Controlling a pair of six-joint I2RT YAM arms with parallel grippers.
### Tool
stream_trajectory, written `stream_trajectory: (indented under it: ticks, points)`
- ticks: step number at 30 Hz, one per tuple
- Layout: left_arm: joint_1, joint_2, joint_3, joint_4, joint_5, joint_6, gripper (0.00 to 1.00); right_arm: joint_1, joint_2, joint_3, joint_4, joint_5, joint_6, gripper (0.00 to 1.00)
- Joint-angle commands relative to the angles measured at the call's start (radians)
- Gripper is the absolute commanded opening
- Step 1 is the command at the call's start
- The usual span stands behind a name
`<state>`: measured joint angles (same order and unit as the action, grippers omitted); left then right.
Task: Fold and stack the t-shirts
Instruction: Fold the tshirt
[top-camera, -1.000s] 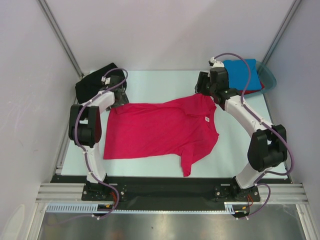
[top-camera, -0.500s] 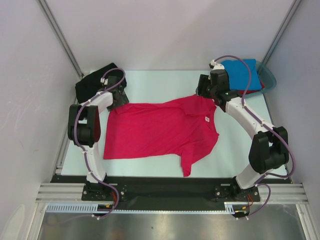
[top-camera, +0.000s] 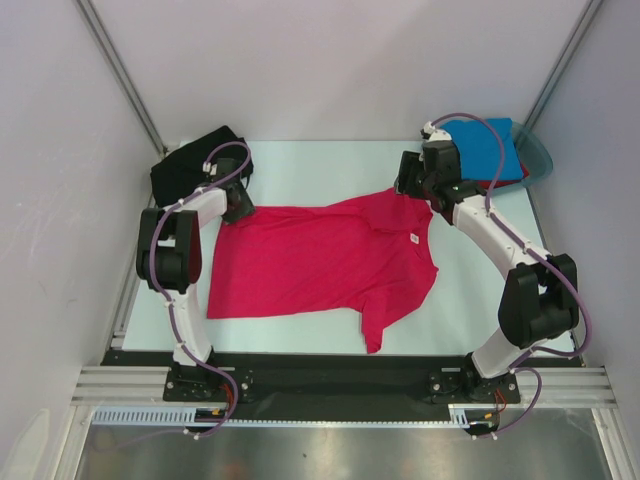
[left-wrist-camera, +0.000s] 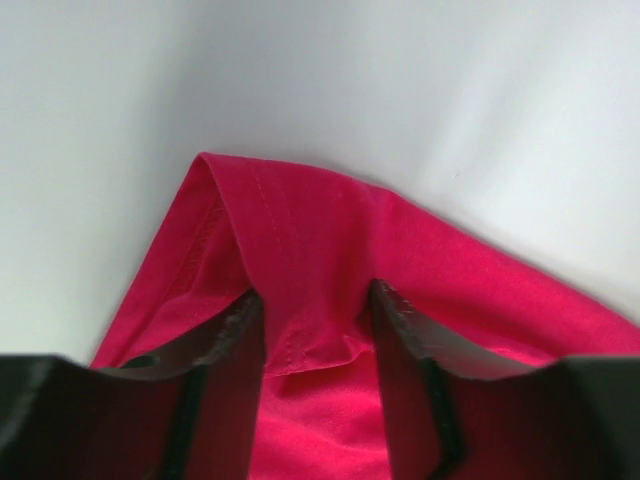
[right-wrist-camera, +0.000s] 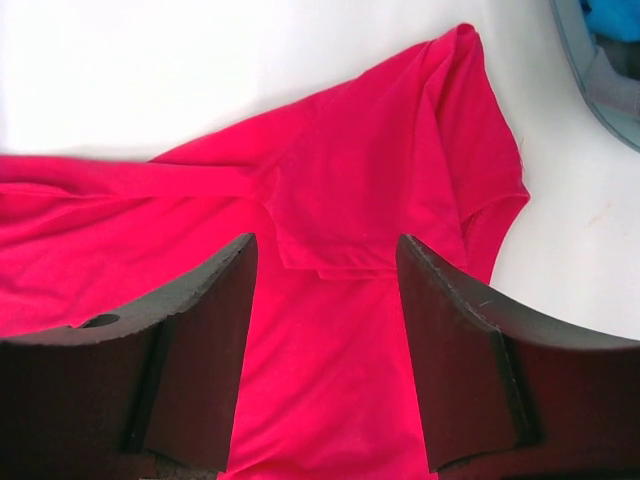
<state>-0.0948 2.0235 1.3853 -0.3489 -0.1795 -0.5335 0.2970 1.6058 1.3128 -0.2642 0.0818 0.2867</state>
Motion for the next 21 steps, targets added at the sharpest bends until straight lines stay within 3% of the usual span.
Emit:
stream_trajectory:
  ticks: [1, 5, 10, 16, 21]
  points:
    - [0.001, -0.006, -0.009, 0.03, -0.006, -0.014, 0.48, -0.007, -0.038, -0.01, 0.006, 0.003, -0.009, 0.63]
    - [0.001, -0.028, -0.005, 0.025, -0.026, -0.008, 0.38, -0.007, -0.032, -0.018, 0.01, 0.0, -0.006, 0.63]
    - [0.001, -0.061, 0.0, 0.008, -0.054, 0.004, 0.36, -0.007, -0.027, -0.021, 0.01, -0.007, -0.004, 0.63]
    - [0.003, -0.085, 0.017, -0.013, -0.069, 0.01, 0.52, -0.007, -0.021, -0.023, 0.006, -0.014, -0.004, 0.63]
    - [0.003, -0.088, 0.017, -0.021, -0.074, 0.013, 0.51, -0.006, -0.015, -0.02, 0.002, -0.013, -0.007, 0.63]
